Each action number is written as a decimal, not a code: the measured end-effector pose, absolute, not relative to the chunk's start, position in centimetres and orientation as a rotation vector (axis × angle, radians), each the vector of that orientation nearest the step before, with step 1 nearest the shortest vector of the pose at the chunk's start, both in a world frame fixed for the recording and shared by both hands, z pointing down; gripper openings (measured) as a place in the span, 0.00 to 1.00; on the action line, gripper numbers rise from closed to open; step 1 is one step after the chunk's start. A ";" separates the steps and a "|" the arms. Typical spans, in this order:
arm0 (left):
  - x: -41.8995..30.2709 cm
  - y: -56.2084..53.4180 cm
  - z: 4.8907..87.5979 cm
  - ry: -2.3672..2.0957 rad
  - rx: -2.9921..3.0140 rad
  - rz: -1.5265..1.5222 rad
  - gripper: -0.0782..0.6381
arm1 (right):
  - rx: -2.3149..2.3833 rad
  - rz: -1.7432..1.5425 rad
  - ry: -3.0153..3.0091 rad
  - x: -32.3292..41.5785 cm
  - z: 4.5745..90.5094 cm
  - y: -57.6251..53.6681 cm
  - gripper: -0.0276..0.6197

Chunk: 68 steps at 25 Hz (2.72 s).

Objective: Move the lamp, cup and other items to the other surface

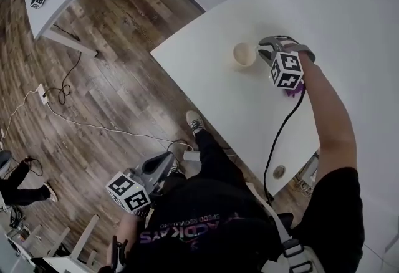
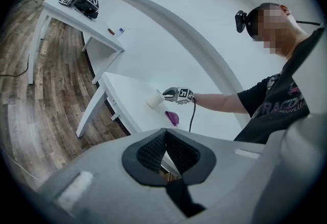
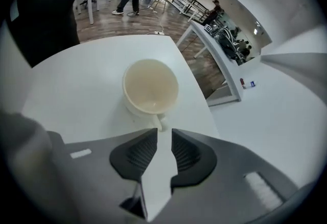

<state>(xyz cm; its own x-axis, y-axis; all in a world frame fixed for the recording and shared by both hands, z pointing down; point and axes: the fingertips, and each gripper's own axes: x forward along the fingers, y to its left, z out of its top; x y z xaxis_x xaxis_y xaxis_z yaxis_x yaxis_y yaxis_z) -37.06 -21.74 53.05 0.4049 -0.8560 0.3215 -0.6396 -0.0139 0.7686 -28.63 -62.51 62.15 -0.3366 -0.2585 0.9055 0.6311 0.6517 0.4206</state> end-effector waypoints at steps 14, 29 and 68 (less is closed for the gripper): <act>-36.9 -21.9 55.3 -1.319 1.645 -0.312 0.11 | -0.586 -1.017 -1.496 -30.0 66.2 -62.0 0.18; -37.6 -20.4 53.7 -1.317 1.714 -0.317 0.11 | -0.069 -0.182 -1.844 -26.1 64.8 -57.3 0.15; -40.0 -18.2 50.5 -1.309 1.883 -0.248 0.11 | 0.929 0.428 -2.441 -24.6 58.0 -49.7 0.13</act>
